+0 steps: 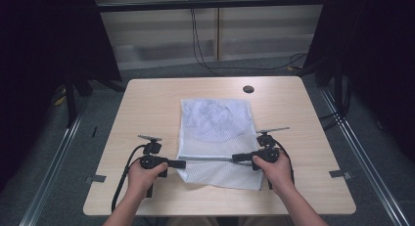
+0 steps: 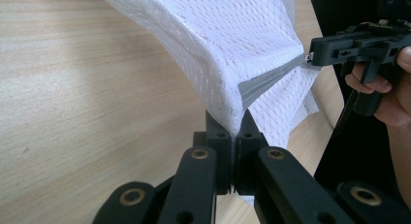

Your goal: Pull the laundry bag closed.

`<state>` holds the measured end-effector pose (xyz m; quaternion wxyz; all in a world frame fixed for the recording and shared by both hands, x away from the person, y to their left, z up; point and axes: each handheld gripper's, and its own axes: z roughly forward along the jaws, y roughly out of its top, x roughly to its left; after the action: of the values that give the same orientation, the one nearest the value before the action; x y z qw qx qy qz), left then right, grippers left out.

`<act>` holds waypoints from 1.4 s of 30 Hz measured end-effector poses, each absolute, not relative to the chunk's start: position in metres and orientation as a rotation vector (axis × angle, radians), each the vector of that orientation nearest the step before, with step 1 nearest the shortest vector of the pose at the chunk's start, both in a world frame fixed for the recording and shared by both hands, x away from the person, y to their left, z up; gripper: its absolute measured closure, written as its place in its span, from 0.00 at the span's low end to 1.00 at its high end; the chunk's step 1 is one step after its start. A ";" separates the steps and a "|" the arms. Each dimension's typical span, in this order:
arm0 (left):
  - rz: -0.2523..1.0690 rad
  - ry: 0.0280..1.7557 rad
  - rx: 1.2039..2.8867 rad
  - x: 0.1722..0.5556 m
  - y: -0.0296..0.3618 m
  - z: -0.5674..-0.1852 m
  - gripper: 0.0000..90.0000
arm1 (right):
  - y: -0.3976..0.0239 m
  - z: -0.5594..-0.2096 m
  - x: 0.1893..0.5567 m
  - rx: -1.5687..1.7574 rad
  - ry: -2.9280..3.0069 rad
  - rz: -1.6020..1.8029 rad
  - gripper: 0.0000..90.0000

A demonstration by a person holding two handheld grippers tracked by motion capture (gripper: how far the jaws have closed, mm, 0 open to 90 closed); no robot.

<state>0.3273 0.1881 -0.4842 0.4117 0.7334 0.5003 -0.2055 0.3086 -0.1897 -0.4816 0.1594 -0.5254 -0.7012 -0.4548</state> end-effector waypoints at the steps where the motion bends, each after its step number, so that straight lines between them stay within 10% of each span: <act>1: -0.524 1.265 1.845 0.327 0.187 -0.483 0.98 | -0.190 -0.482 0.308 -1.500 -2.010 -1.301 0.96; 42: -0.529 1.271 1.839 0.327 0.192 -0.482 0.98 | -0.202 -0.481 0.304 -1.526 -2.016 -1.308 0.96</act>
<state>0.3272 0.1919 -0.4816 0.4097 0.7302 0.5049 -0.2099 0.3043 -0.2020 -0.4814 0.1471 -0.5302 -0.7005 -0.4545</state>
